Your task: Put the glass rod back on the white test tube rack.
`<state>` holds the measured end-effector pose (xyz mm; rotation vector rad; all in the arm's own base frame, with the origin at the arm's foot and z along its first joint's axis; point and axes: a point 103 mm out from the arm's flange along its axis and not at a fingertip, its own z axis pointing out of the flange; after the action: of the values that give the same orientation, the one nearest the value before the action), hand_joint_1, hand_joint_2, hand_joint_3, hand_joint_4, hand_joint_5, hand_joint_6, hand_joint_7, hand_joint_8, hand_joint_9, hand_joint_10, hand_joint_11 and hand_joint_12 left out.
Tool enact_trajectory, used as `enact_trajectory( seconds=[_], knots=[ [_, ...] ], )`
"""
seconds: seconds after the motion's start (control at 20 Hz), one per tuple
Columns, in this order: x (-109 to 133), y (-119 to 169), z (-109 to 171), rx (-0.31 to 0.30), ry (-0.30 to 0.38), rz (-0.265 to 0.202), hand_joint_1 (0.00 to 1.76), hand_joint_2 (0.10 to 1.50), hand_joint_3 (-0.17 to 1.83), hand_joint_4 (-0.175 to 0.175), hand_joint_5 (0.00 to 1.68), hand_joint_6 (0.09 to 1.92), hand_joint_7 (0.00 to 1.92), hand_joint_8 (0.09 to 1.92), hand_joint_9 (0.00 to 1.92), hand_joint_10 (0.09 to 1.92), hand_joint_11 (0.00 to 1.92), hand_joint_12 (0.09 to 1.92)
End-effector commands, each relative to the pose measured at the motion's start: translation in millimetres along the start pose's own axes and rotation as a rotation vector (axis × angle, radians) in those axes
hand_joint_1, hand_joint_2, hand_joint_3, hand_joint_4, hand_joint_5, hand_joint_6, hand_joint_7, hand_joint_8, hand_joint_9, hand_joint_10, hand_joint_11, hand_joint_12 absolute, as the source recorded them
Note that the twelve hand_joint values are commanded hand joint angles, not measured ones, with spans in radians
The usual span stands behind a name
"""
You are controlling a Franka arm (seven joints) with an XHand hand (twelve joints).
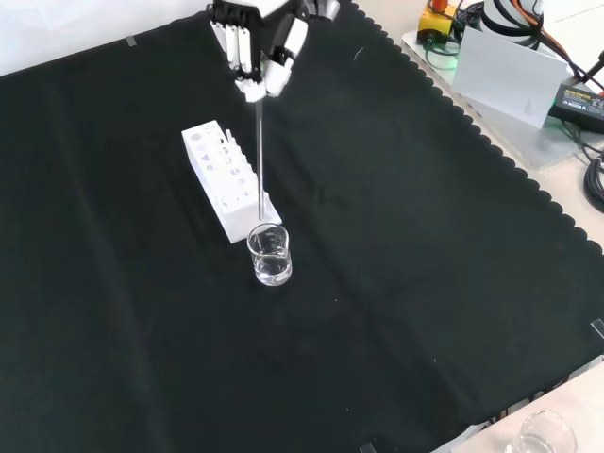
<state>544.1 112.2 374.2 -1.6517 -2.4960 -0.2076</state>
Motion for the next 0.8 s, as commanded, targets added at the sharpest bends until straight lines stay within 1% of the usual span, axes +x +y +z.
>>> enact_trajectory(
  seconds=[0.05,0.35,0.45,0.65,0.8],
  knots=[
    [-27.2,-10.4,-16.2,-0.026,-0.026,0.04,1.32,1.04,-0.17,-0.175,1.45,0.09,1.38,0.59,1.84,0.28,1.73,0.38],
    [-62.0,-31.6,-34.2,-0.057,-0.015,0.115,1.32,1.04,-0.17,-0.175,1.45,0.09,1.38,0.59,1.85,0.28,1.73,0.38],
    [-72.6,-38.8,-42.0,-0.068,-0.027,0.138,1.32,1.04,-0.17,-0.175,1.45,0.09,1.38,0.59,1.85,0.28,1.73,0.38],
    [-88.1,-50.9,-59.7,-0.095,-0.043,0.175,1.32,1.04,-0.17,-0.175,1.45,0.09,1.38,0.59,1.85,0.28,1.73,0.38],
    [-97.1,-53.4,-70.7,-0.11,-0.053,0.199,1.32,1.04,-0.17,-0.175,1.45,0.09,1.38,0.59,1.85,0.28,1.73,0.38]
  ],
)
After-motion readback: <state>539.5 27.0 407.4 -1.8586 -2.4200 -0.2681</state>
